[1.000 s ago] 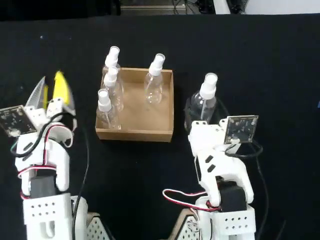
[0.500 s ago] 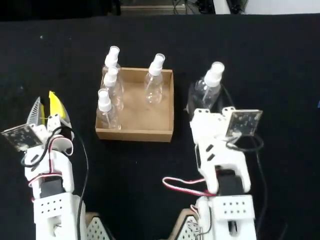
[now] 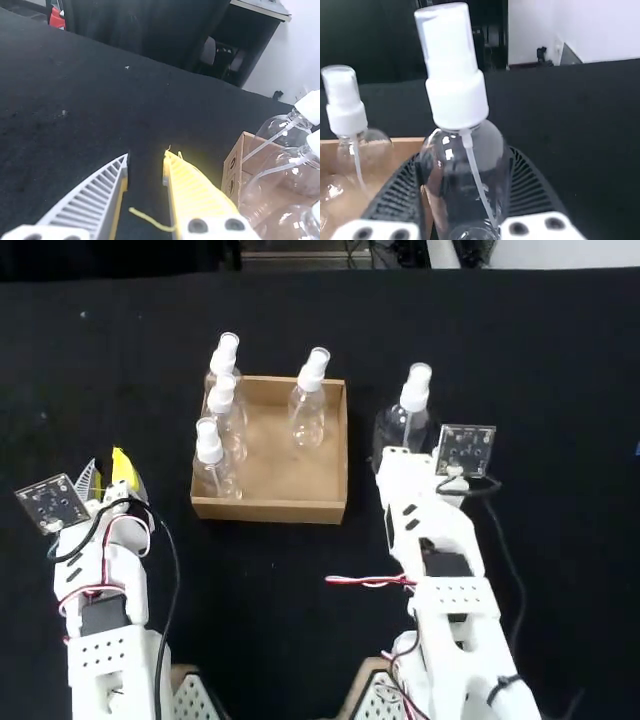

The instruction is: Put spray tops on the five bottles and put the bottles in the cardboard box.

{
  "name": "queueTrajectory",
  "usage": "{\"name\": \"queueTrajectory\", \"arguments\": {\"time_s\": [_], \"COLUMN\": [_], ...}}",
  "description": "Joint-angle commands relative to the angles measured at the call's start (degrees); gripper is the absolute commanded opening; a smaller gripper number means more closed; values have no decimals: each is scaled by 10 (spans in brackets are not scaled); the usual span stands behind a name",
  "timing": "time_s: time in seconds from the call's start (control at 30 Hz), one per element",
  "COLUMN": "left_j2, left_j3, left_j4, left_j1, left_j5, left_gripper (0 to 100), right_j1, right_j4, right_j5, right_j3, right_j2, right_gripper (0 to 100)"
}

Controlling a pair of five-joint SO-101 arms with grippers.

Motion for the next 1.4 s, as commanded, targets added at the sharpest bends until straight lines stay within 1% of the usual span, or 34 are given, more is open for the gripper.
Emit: {"name": "queueTrajectory", "arguments": {"time_s": [0.0,0.17,0.33,0.43,0.5,0.57,0.7,0.77,1.07,1.23,1.37], "left_j2": [-4,-4,-4,-4,-4,-4,-4,-4,-4,-4,-4], "left_j3": [14,14,14,14,14,14,14,14,14,14,14], "left_j4": [1,2,2,2,2,2,2,2,2,2,2], "left_j1": [-1,-2,-2,-2,-2,-2,-3,-3,-3,-3,-3], "left_j5": [0,0,0,0,0,0,0,0,0,-1,-1], "left_gripper": [105,105,105,105,105,105,105,105,105,105,105], "right_j1": [-29,-76,-143,-200,-236,-255,-256,-257,-256,-255,-255], "right_j4": [-1,82,176,208,206,171,24,-22,-93,-135,-190], "right_j5": [0,0,4,5,7,26,41,40,39,39,39], "right_j3": [-56,-52,-52,-51,-40,-18,36,55,62,36,24], "right_j2": [-36,-140,-252,-292,-298,-290,-262,-243,-145,-58,19], "right_gripper": [10,10,11,12,12,12,11,11,11,11,11]}}
